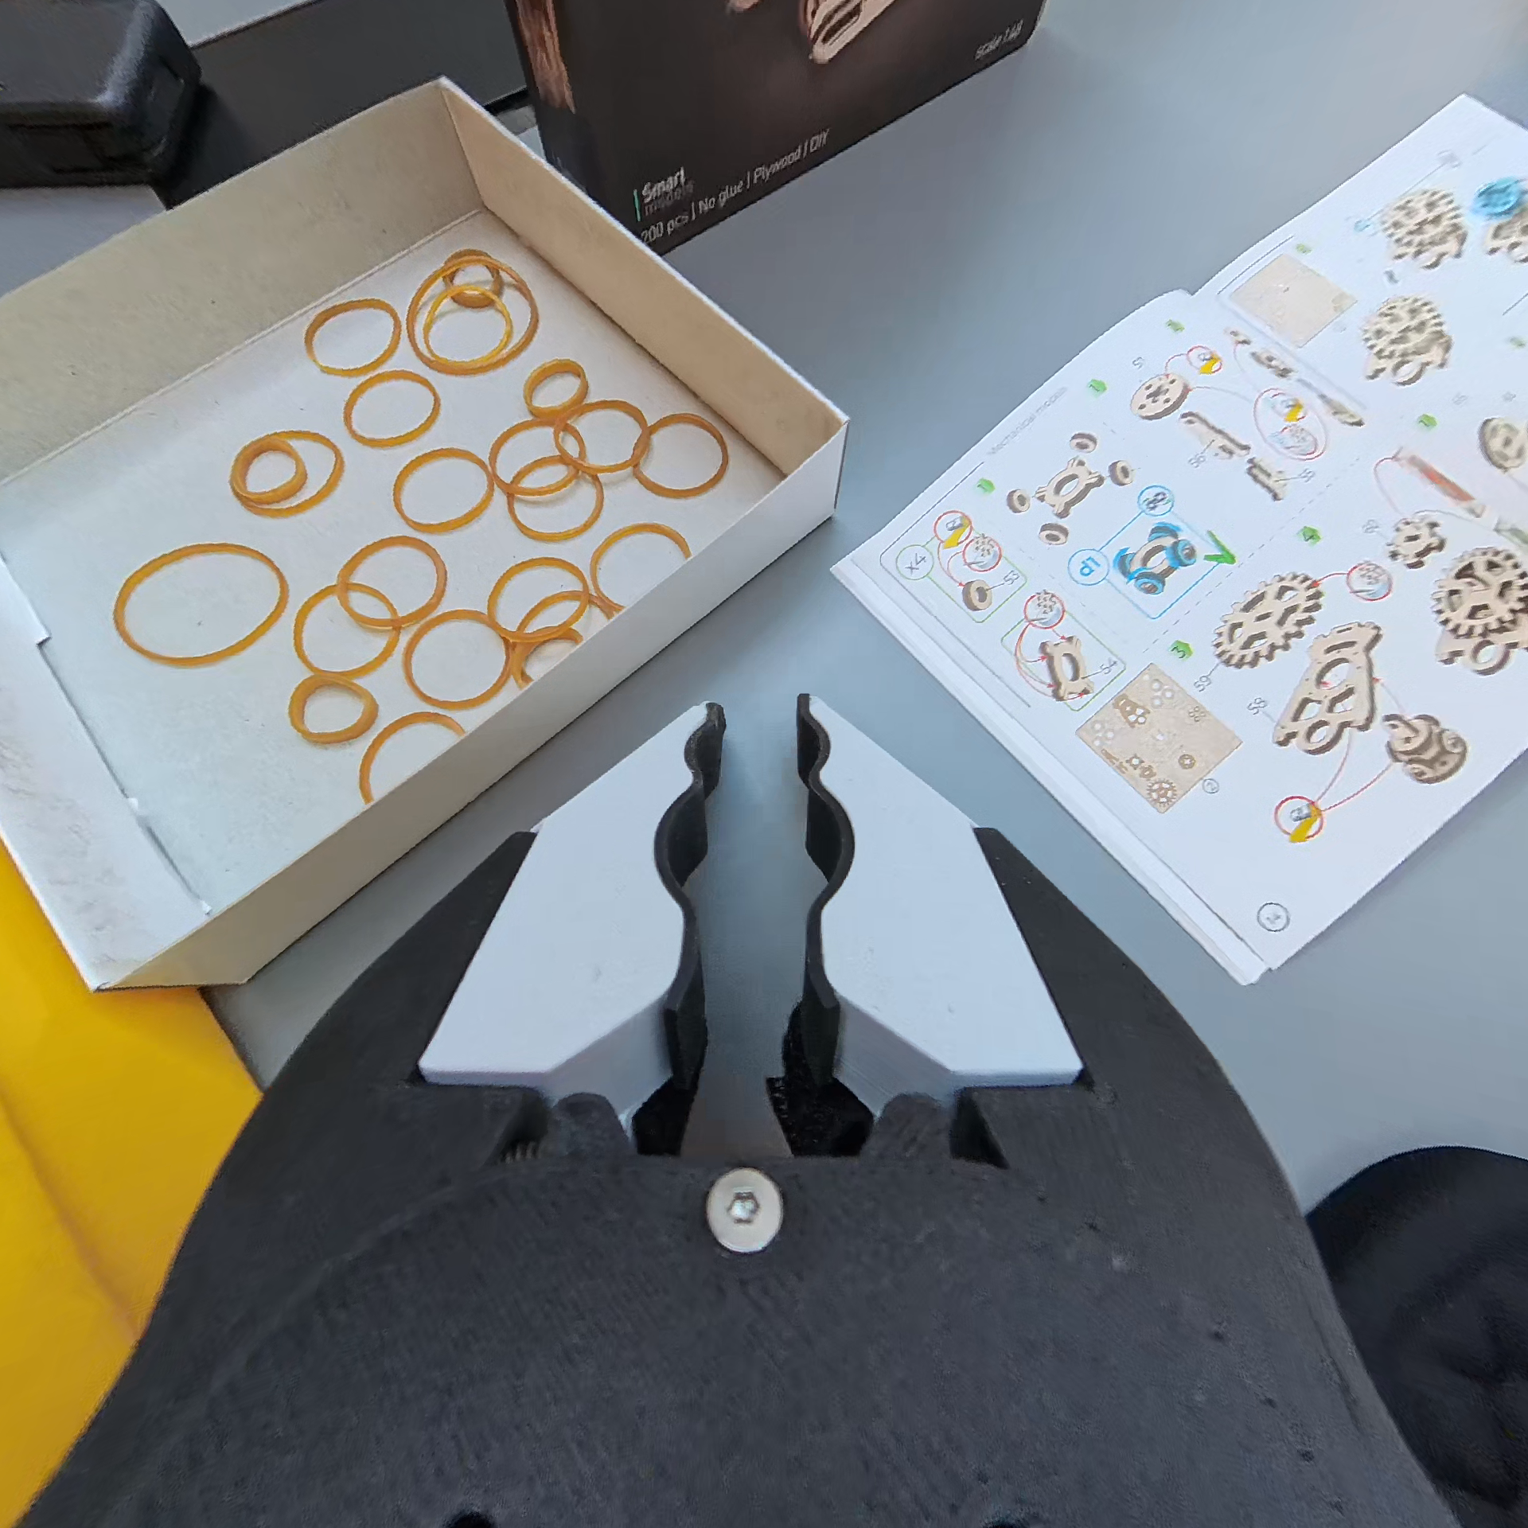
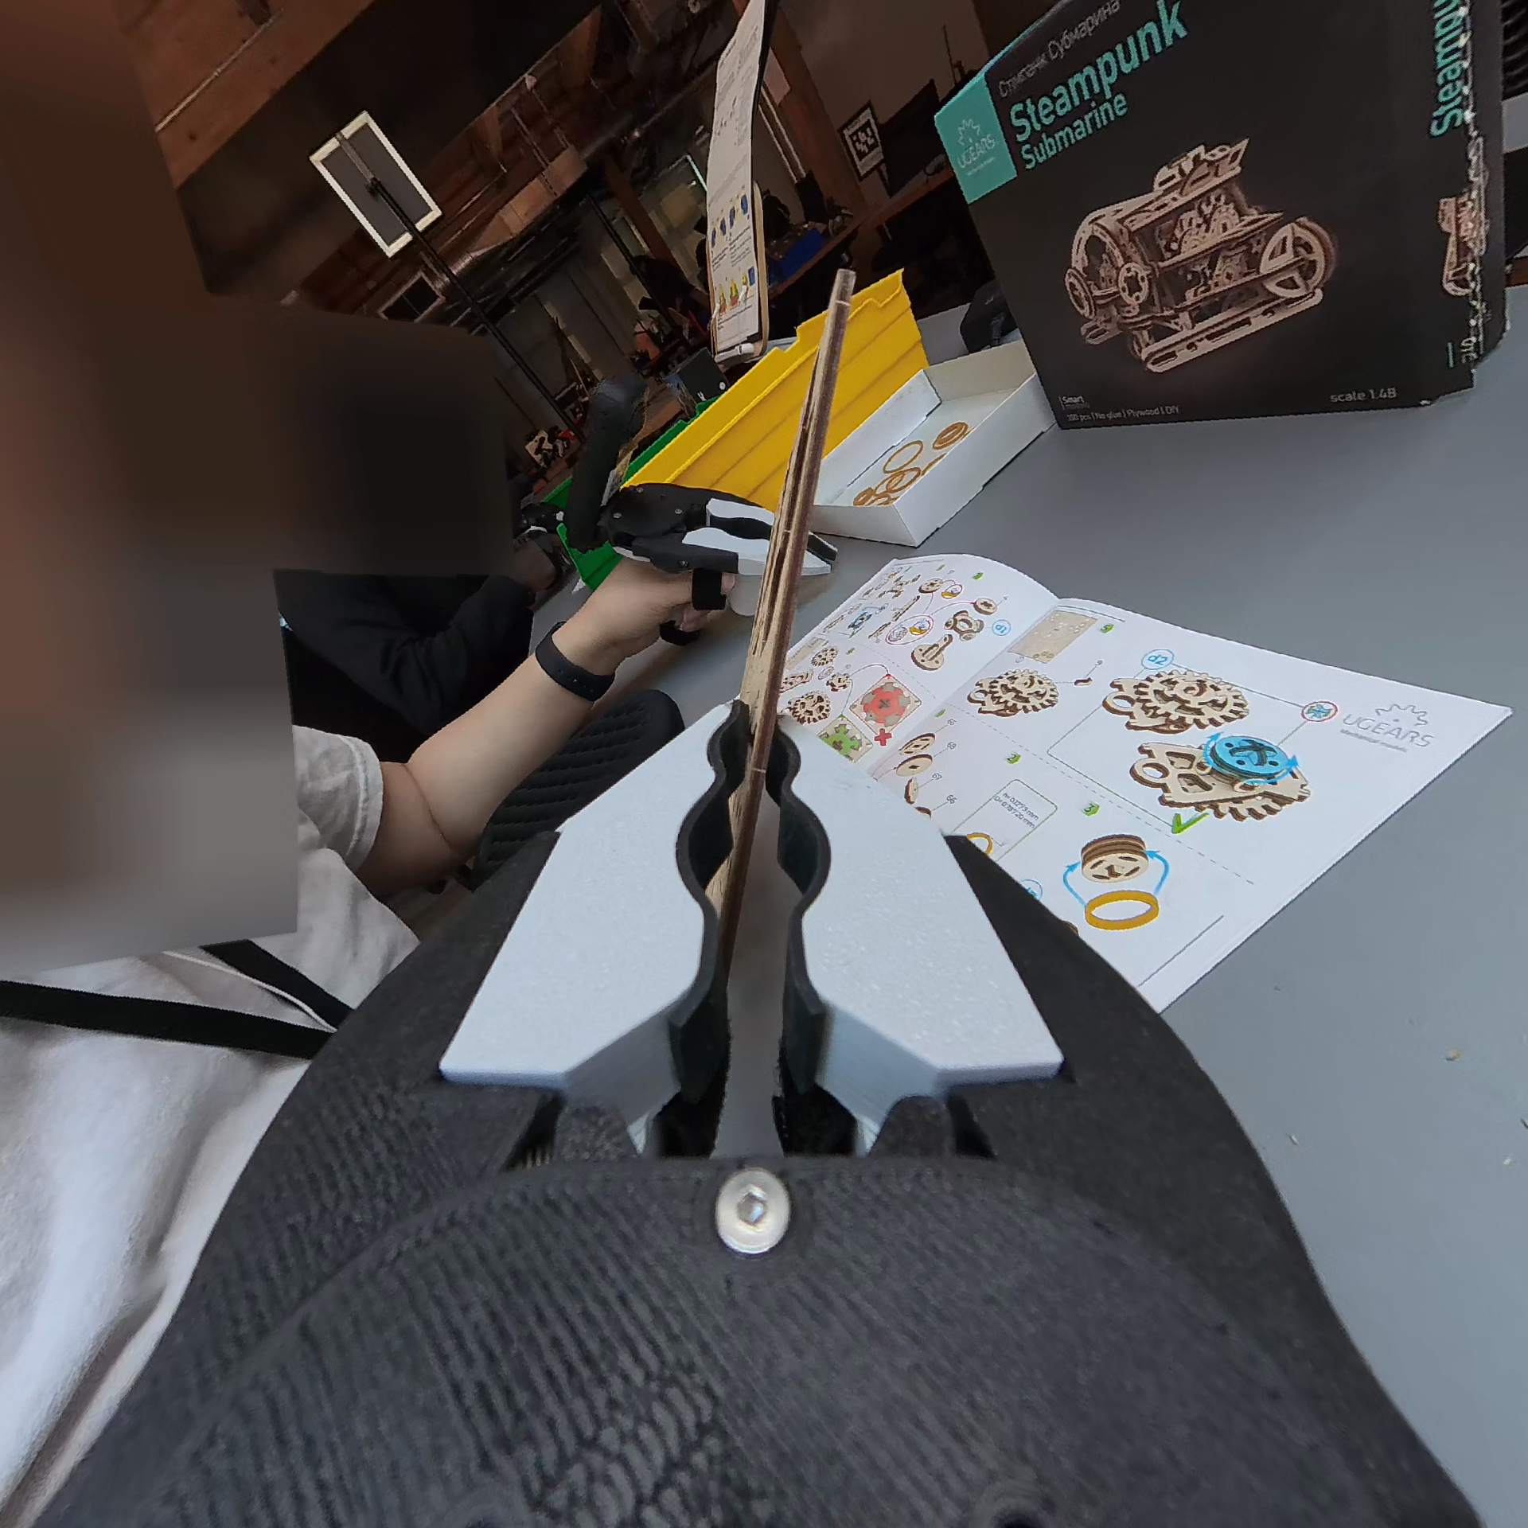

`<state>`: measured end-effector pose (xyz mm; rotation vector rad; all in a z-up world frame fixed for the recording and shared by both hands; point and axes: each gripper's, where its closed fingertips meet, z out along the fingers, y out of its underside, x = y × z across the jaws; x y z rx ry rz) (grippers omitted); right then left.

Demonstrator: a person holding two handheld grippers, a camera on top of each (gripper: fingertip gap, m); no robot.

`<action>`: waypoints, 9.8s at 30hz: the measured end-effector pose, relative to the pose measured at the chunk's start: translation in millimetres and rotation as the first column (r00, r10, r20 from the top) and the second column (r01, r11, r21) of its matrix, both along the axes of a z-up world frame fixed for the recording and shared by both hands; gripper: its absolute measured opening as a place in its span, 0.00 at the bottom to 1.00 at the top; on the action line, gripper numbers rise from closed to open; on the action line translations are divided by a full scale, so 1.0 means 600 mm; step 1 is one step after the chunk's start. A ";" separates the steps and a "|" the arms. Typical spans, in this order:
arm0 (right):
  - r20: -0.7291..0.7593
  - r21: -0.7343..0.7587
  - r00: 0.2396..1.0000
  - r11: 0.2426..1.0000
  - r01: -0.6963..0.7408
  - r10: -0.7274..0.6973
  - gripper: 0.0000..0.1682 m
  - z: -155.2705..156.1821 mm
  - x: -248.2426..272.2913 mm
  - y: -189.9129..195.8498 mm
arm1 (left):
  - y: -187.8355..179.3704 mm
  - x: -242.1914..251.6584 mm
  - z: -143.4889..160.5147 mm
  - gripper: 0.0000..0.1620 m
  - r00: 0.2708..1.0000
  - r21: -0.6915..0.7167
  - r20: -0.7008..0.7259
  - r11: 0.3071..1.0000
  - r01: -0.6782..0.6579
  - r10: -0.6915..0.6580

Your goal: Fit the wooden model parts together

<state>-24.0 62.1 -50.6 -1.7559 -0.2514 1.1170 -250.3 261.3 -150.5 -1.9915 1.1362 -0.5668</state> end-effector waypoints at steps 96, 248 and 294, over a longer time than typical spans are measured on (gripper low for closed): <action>0.274 -0.145 0.835 0.878 -0.455 0.478 0.15 0.066 -0.091 0.048 | -0.310 0.137 0.137 0.00 0.575 -0.356 0.695 0.488 0.797 -0.432; 0.253 -0.442 0.650 0.683 -0.581 0.716 0.02 -0.030 -0.050 0.007 | -0.123 0.131 0.158 0.29 0.786 -0.101 0.603 0.964 0.244 -0.136; 0.261 -0.452 0.647 0.683 -0.574 0.716 0.02 -0.037 -0.049 0.009 | -0.042 0.090 0.157 0.43 0.858 0.073 0.512 0.993 -0.098 0.047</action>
